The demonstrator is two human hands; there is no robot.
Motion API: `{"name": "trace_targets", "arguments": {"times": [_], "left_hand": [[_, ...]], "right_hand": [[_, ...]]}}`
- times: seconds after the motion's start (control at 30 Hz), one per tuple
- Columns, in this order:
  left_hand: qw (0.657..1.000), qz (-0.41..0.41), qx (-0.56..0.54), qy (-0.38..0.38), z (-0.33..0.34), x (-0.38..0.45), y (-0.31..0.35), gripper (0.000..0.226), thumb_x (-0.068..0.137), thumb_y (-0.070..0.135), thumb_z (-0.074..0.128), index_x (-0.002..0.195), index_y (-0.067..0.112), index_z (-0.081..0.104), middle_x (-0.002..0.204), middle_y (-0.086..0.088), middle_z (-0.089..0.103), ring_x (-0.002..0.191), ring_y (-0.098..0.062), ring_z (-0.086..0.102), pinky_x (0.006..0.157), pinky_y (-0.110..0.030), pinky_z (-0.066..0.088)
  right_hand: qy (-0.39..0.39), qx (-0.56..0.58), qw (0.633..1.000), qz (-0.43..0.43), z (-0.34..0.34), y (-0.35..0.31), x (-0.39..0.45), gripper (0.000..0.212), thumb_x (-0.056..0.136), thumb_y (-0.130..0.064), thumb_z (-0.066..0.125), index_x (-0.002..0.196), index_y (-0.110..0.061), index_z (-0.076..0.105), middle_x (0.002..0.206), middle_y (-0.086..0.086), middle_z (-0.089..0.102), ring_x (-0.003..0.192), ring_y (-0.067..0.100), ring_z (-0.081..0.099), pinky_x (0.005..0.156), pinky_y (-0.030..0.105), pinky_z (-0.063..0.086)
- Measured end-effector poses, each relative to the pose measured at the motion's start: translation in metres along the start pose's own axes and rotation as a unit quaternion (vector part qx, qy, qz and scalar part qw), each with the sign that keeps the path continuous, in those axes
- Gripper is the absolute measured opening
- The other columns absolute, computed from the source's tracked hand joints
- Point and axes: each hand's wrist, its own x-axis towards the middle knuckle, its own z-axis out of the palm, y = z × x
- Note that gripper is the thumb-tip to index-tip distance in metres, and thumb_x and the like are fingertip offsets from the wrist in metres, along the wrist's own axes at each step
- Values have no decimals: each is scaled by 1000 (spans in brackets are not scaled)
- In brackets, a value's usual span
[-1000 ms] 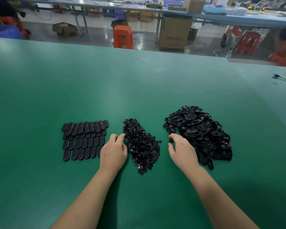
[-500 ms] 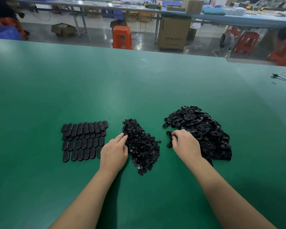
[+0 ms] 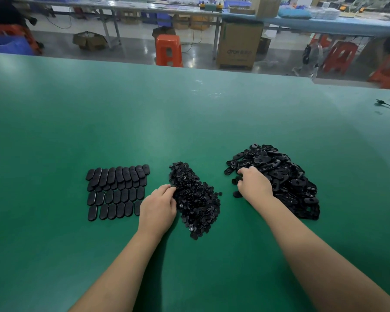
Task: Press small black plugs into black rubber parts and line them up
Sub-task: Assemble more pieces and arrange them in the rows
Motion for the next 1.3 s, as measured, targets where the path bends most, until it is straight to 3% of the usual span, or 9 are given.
{"name": "trace_targets", "arguments": {"times": [0.13, 0.2, 0.3, 0.47, 0.63, 0.77, 0.87, 1.0, 1.3], "left_hand": [[1000, -13, -3, -3, 0, 0, 0, 31, 82, 5, 68, 112, 10, 74, 112, -2, 72, 83, -21, 70, 63, -32, 58], [1000, -17, -5, -2, 1, 0, -1, 32, 81, 5, 68, 112, 10, 73, 112, -2, 71, 79, -21, 69, 60, -31, 56], [1000, -25, -6, -5, 3, -1, -2, 32, 83, 7, 69, 114, 10, 72, 109, -3, 70, 68, -21, 66, 53, -28, 50], [999, -31, 16, -16, 7, 1, -4, 39, 86, 14, 68, 125, 15, 70, 110, -7, 64, 51, -20, 47, 47, -26, 37], [999, -47, 2, -22, 6, 1, -2, 33, 88, 13, 66, 121, 15, 72, 110, -8, 62, 51, -20, 43, 49, -27, 37], [996, -81, -28, -20, 4, 0, -2, 20, 92, 16, 65, 109, 13, 74, 108, -5, 62, 58, -26, 57, 52, -30, 46], [992, -117, -48, -20, 3, 2, -4, 19, 97, 22, 62, 110, 15, 74, 105, 0, 59, 66, -23, 61, 56, -32, 50], [989, -135, -54, -22, 3, 6, -4, 24, 99, 28, 60, 120, 24, 71, 102, 5, 56, 68, -20, 58, 58, -31, 48], [987, -148, -50, -29, 3, 9, -4, 16, 97, 35, 63, 106, 32, 75, 99, 9, 52, 67, -16, 58, 55, -27, 43]], "right_hand": [[27, 107, 994, -7, -4, -2, 1, 29, 101, -16, 55, 127, -15, 67, 125, 8, 59, 104, 27, 64, 87, 36, 53], [66, 179, 982, -8, -6, -4, -1, 25, 99, -18, 61, 122, -12, 69, 115, 8, 63, 97, 23, 64, 89, 37, 54], [94, 314, 945, -6, -10, -9, -10, 18, 96, -19, 68, 112, -12, 71, 102, 7, 58, 78, 20, 66, 76, 34, 59], [57, 498, 865, 14, 0, -13, -38, 12, 97, -18, 66, 108, -21, 70, 71, 2, 58, 51, 11, 51, 51, 25, 48], [26, 609, 793, 27, 27, -15, -67, 22, 101, -9, 54, 91, -15, 73, 83, 5, 73, 63, 12, 62, 56, 26, 56], [41, 591, 804, 38, 47, -14, -78, 12, 99, -7, 61, 96, -17, 65, 86, 5, 72, 65, 12, 64, 61, 28, 59], [58, 564, 823, 25, 54, -16, -83, 20, 98, -9, 63, 106, -26, 57, 85, 2, 69, 67, 14, 68, 66, 32, 61], [67, 550, 832, 28, 56, -17, -84, 29, 99, -11, 63, 119, -31, 60, 90, -1, 67, 72, 13, 71, 73, 28, 61], [70, 544, 836, 33, 58, -17, -84, 12, 99, -12, 64, 105, -23, 65, 83, 0, 73, 71, 12, 71, 73, 29, 61]]}}
